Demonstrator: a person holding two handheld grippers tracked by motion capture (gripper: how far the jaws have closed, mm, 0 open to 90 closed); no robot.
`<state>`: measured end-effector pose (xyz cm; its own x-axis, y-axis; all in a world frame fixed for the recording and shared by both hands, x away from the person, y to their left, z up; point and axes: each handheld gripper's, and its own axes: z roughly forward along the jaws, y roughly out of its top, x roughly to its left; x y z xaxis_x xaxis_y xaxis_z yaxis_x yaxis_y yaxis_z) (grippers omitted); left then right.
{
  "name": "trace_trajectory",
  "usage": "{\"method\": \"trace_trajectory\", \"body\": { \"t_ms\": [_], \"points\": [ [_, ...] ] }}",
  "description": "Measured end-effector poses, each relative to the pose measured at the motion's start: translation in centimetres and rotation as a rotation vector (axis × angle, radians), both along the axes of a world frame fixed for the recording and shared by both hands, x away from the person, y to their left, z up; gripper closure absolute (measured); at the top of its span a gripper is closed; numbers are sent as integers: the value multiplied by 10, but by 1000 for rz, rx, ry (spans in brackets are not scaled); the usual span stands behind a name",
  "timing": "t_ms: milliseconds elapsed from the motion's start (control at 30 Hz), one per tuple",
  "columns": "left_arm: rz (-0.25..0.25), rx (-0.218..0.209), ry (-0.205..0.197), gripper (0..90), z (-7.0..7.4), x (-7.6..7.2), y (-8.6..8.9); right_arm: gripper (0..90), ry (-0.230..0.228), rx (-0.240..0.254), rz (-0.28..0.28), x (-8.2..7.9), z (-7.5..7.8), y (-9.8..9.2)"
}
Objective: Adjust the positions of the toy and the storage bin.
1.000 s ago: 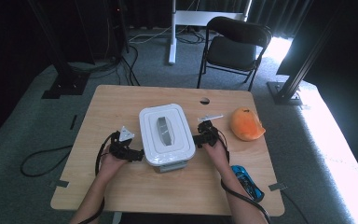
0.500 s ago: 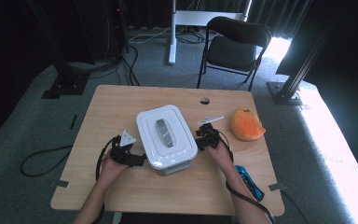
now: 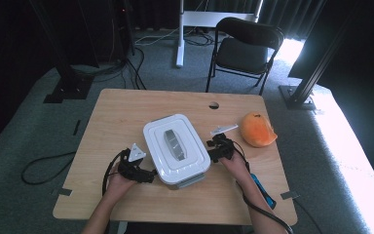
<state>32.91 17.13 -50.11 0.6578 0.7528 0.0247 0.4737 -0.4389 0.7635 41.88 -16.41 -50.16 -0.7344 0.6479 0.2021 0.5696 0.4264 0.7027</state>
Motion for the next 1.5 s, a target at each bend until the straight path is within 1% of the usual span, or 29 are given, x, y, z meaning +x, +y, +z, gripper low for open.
{"method": "trace_trajectory", "body": {
  "t_ms": [100,233,267,300,333,367,400,433,467,500,533,567,633,700,767,867,933,1000,1033,1100,1167,1200,1233,1267,1333,1400,1433,1467,1500],
  "points": [
    [-12,2,2,9,-1,-4,-3,254,-10,-2,13,-5,1,-3],
    [-22,-2,7,9,-2,-6,-5,254,0,-2,19,-7,0,-6],
    [-12,-7,-5,9,-5,-8,-4,253,2,-3,15,-7,0,-7],
    [2,-17,-6,9,-6,-8,-3,219,2,-15,3,-6,0,-9],
    [13,-31,-3,9,-7,-8,-1,178,-14,-27,-7,-5,1,-9],
    [25,-43,7,10,-9,-6,1,175,-30,-21,-16,-6,1,-10],
    [30,-37,12,9,-12,-4,2,175,-36,-17,-23,-4,0,-11],
    [36,-24,13,9,-13,-3,3,175,-29,-30,-35,-2,-1,-11],
    [43,-24,15,9,-15,-2,4,175,-31,-45,-44,0,-2,-11],
    [47,-30,23,9,-16,0,6,172,-24,-50,-46,2,-4,-11],
    [54,-31,24,9,-17,1,6,171,-11,-51,-53,6,-5,-12],
    [59,-23,23,9,-18,3,7,171,-6,-49,-65,9,-7,-13],
    [70,-29,24,9,-19,6,9,171,9,-47,-72,15,-8,-13],
    [83,-27,24,9,-20,10,11,170,15,-37,-87,21,-8,-12],
    [99,-40,30,9,-21,13,13,170,21,-21,-93,26,-8,-10],
    [109,-29,24,9,-19,20,14,170,23,-14,-103,30,-9,-8],
    [111,-21,23,9,-18,23,14,170,26,7,-123,37,-11,-3],
    [113,-26,24,9,-17,26,14,170,26,7,-123,39,-12,-2],
    [112,-30,26,9,-17,27,14,169,28,-2,-119,41,-13,1],
    [113,-20,17,9,-15,28,14,169,31,-12,-107,44,-13,5],
    [113,-29,16,9,-13,28,15,164,28,-16,-99,47,-12,10],
    [112,-38,16,9,-12,28,15,164,30,-9,-97,48,-11,11],
    [112,-38,16,9,-12,28,15,164,30,-9,-97,48,-11,11],
    [105,-34,13,9,-10,27,15,179,39,19,-76,50,-11,15],
    [104,-30,15,9,-9,27,14,181,26,12,-77,50,-11,17],
    [105,-31,16,9,-9,27,14,182,31,19,-76,51,-11,16],
    [105,-31,16,9,-9,27,14,182,37,32,-75,50,-12,15],
    [98,-37,17,9,-9,25,12,208,48,55,-67,49,-12,12],
    [97,-31,17,9,-9,25,11,221,47,62,-63,48,-12,12]
  ]
}}
